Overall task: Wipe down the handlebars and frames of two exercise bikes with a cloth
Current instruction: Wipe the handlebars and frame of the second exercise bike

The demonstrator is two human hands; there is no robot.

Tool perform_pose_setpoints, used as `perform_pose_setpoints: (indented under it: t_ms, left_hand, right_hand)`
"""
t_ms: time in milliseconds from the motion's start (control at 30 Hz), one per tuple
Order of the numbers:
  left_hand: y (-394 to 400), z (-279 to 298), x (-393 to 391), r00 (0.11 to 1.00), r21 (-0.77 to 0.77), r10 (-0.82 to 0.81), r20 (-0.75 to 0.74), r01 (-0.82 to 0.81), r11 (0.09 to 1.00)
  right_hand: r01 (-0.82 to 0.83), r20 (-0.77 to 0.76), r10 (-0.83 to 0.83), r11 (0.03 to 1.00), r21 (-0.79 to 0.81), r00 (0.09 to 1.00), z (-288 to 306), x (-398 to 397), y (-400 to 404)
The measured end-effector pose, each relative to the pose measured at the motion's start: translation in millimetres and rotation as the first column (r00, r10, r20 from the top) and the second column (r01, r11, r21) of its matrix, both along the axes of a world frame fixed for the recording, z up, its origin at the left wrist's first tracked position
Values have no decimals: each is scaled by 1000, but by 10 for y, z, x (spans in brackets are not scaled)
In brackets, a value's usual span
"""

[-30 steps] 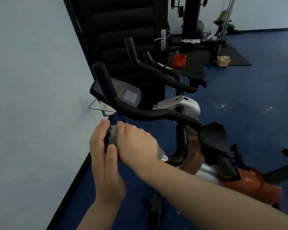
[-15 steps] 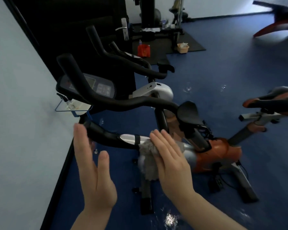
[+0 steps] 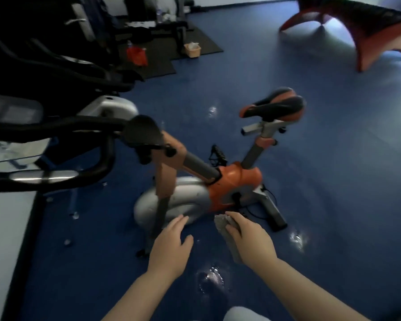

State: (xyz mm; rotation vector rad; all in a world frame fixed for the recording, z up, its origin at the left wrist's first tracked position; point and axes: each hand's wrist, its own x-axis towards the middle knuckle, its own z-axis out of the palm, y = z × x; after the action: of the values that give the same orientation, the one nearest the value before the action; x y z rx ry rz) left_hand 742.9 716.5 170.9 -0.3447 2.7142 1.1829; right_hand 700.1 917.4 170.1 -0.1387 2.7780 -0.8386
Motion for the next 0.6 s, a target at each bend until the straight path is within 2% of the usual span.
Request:
perform_pose_setpoints:
  t_ms: [200,333,600]
  left_hand:
    - [1219,-231,-480,977,-90,-211,32,213,973]
    - [1935,-334,-657,925,-63,-356,133,367,928]
    - [2773,-441,-1348,838,-92,-503,210,530,843]
  right_hand:
    - [154,50,-157,986,62,986,-172,25,1106]
    - [258,91,-265,963,77,960,-169,59,1781]
    - [392,121,-399,916,82,909,-305,-283,2666]
